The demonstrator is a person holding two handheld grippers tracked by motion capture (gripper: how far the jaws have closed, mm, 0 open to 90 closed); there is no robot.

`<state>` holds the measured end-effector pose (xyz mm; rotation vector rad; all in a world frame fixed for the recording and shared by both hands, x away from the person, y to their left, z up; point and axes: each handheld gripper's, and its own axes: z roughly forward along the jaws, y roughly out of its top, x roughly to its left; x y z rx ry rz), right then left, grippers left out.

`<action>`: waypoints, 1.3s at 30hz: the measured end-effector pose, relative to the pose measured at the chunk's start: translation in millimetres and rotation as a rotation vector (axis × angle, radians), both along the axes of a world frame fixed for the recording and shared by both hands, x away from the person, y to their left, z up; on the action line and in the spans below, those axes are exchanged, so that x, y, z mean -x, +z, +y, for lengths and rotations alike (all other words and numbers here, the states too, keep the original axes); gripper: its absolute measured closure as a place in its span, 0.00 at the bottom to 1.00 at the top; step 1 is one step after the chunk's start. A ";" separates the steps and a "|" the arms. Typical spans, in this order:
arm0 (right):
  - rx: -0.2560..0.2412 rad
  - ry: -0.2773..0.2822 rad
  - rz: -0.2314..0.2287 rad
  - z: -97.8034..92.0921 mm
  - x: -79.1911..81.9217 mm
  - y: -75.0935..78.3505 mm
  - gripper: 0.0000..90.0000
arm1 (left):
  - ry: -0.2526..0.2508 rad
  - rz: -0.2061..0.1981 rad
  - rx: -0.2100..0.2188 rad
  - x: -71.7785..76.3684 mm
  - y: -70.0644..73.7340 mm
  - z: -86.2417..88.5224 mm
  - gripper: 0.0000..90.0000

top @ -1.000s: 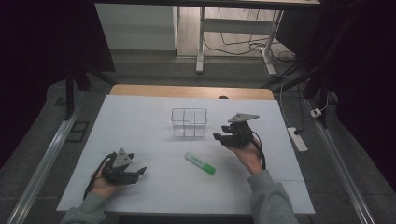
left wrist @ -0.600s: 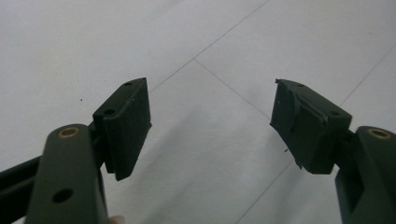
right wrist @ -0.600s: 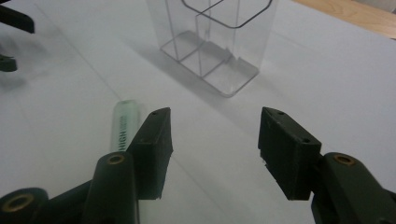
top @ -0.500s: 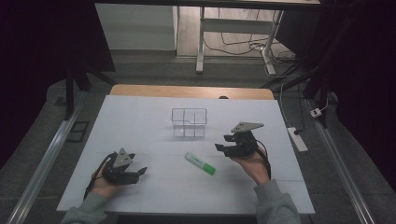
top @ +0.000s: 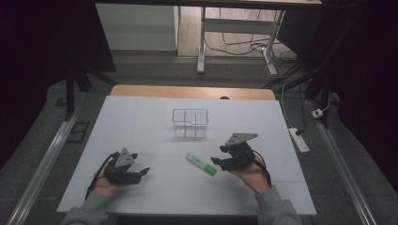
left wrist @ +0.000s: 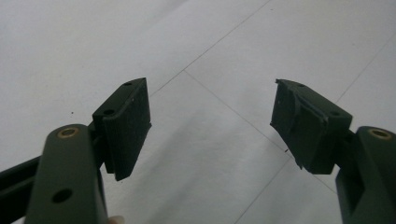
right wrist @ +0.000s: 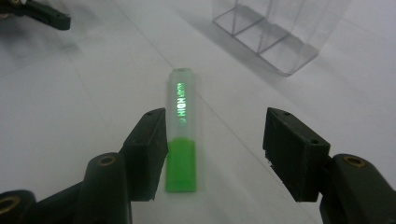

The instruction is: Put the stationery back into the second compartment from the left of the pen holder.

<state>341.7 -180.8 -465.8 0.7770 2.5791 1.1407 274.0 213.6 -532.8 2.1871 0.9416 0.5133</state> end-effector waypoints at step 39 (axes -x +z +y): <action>0.335 0.081 0.076 57.1 -7.4 -39.7 0.43 | -0.024 0.013 -0.011 -1.8 -1.3 -4.4 0.31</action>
